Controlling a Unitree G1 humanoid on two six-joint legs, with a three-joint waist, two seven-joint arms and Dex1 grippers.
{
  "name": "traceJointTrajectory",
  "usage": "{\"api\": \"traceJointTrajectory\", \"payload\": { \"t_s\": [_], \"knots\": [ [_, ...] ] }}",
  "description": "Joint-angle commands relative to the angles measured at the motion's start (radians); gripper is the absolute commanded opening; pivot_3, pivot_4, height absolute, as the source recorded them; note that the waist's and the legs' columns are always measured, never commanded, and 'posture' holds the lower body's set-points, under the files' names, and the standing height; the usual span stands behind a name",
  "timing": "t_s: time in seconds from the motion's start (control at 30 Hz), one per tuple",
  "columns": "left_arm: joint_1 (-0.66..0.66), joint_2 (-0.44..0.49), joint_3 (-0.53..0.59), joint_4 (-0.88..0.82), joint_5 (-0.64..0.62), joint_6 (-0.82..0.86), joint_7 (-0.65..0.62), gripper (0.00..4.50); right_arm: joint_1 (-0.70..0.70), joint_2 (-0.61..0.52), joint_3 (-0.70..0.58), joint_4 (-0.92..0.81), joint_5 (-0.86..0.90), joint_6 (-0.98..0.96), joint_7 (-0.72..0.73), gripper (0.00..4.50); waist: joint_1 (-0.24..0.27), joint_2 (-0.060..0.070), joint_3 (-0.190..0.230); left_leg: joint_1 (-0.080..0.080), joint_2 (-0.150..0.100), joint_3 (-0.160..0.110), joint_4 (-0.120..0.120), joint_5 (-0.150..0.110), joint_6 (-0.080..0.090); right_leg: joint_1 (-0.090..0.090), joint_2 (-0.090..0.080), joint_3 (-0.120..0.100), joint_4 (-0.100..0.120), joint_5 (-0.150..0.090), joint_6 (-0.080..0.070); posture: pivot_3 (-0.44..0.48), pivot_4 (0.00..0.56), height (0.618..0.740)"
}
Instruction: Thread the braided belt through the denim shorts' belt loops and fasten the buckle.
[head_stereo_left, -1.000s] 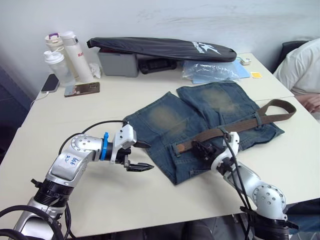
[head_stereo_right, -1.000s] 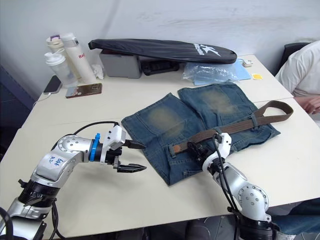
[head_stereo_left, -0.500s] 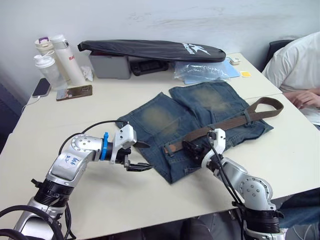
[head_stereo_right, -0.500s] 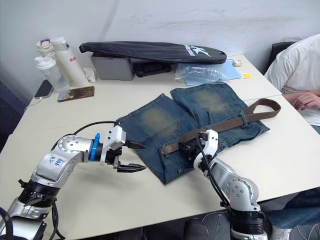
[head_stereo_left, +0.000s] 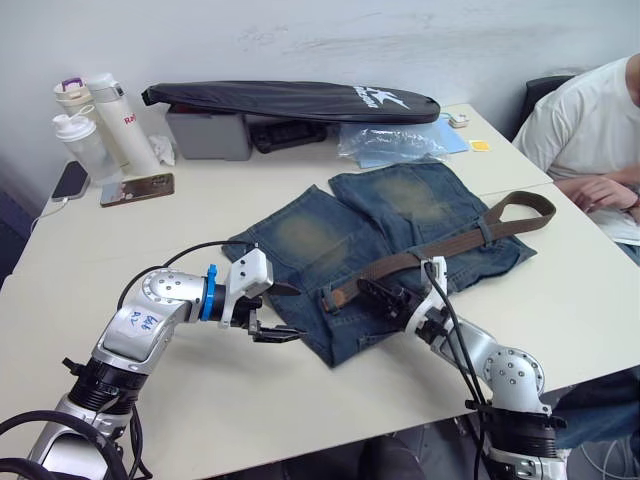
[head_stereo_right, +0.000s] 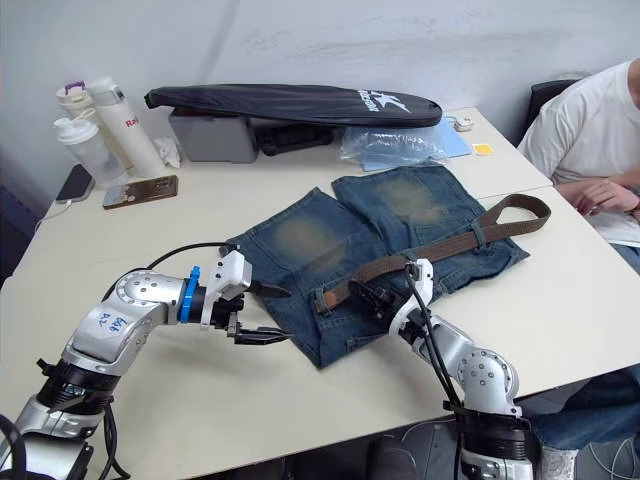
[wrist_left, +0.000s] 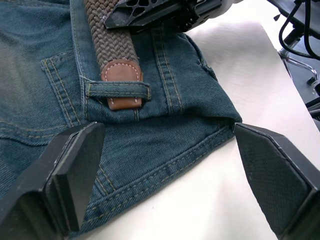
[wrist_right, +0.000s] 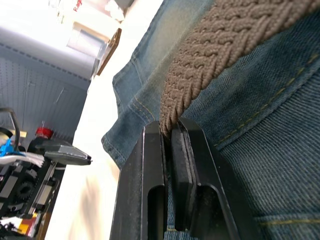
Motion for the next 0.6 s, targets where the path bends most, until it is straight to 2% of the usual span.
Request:
{"api": "traceJointTrajectory", "payload": {
  "t_s": [0.03,0.2,0.33,0.6],
  "knots": [
    [0.004,0.009,0.028,-0.027,-0.008,-0.001,0.01,4.5,0.001,0.03,0.071,0.066,-0.05,0.053,-0.009,0.04,0.0,0.0,0.0,0.0,0.0,-0.001,0.0,0.0,0.0,0.0,0.0,0.0,0.0,0.0,0.0,0.0,0.15,0.622],
    [0.023,0.016,0.053,-0.04,-0.01,0.008,0.038,4.5,-0.022,0.044,0.129,0.024,-0.09,0.077,0.013,0.04,-0.003,0.001,-0.001,0.002,0.0,-0.003,0.0,-0.001,0.001,0.0,0.0,0.002,-0.001,0.0,0.0,0.0,0.15,0.622],
    [0.042,0.024,0.092,-0.044,-0.01,0.009,0.072,4.5,-0.025,0.086,0.082,0.022,-0.041,0.077,0.02,0.04,-0.002,0.002,-0.001,0.002,0.0,-0.004,0.0,-0.001,0.002,-0.001,0.001,0.003,0.0,-0.001,-0.001,0.0,0.15,0.622],
    [0.101,0.046,0.179,-0.075,-0.031,0.053,0.129,4.5,-0.066,0.076,0.142,0.044,-0.13,0.095,0.072,0.04,-0.003,0.003,-0.003,0.002,0.001,-0.004,-0.001,-0.002,0.002,-0.007,0.001,0.002,0.001,-0.001,-0.002,0.0,0.15,0.622]
  ]
}}
